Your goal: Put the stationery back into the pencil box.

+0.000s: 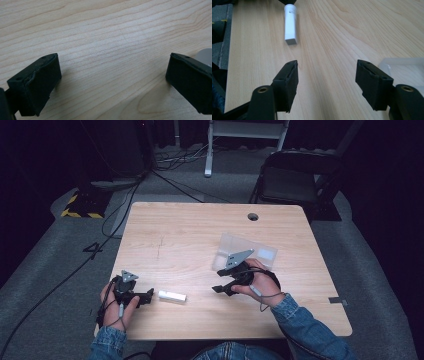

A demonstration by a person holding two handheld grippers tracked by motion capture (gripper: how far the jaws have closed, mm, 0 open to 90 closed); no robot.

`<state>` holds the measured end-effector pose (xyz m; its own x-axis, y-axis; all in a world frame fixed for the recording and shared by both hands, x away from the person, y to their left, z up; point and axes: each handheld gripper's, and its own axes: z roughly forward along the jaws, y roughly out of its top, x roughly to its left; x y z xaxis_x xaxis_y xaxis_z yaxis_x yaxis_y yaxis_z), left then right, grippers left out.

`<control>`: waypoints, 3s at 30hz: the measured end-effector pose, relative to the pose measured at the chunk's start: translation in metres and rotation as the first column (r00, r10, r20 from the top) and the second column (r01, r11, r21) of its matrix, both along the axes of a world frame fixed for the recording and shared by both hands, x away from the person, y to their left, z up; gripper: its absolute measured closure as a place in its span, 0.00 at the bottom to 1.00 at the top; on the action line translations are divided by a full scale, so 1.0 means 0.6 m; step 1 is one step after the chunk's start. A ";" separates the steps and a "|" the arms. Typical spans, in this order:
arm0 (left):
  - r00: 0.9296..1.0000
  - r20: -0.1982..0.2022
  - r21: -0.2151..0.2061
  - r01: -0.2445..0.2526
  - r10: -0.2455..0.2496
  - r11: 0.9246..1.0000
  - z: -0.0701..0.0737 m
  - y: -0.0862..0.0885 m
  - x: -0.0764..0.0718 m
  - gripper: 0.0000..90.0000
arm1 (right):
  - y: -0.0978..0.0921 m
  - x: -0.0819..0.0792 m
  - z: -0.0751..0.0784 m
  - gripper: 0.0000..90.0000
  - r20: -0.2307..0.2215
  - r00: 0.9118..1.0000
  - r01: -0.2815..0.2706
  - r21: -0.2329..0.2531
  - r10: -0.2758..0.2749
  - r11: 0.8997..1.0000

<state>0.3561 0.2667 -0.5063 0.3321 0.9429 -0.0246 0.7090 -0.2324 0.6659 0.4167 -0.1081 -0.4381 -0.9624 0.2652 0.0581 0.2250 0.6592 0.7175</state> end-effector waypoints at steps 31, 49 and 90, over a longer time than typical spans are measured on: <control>1.000 -0.002 0.000 -0.003 0.003 1.000 0.000 0.000 -0.003 0.00 | 0.127 -0.033 -0.050 0.44 0.002 0.996 -0.084 -0.006 0.084 0.996; 1.000 -0.001 0.000 -0.003 0.003 1.000 0.000 0.000 -0.003 0.00 | 0.187 -0.039 -0.086 0.57 0.024 0.991 -0.130 -0.058 0.131 0.990; 1.000 -0.003 -0.001 -0.002 0.002 1.000 0.000 0.000 -0.003 0.00 | 0.136 -0.049 -0.016 0.80 0.091 0.980 -0.174 -0.015 0.175 0.985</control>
<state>0.3542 0.2669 -0.5063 0.3305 0.9435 -0.0263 0.7114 -0.2306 0.6639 0.3872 -0.0263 -0.4476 -0.9951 0.0930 -0.0335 0.0399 0.6879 0.7247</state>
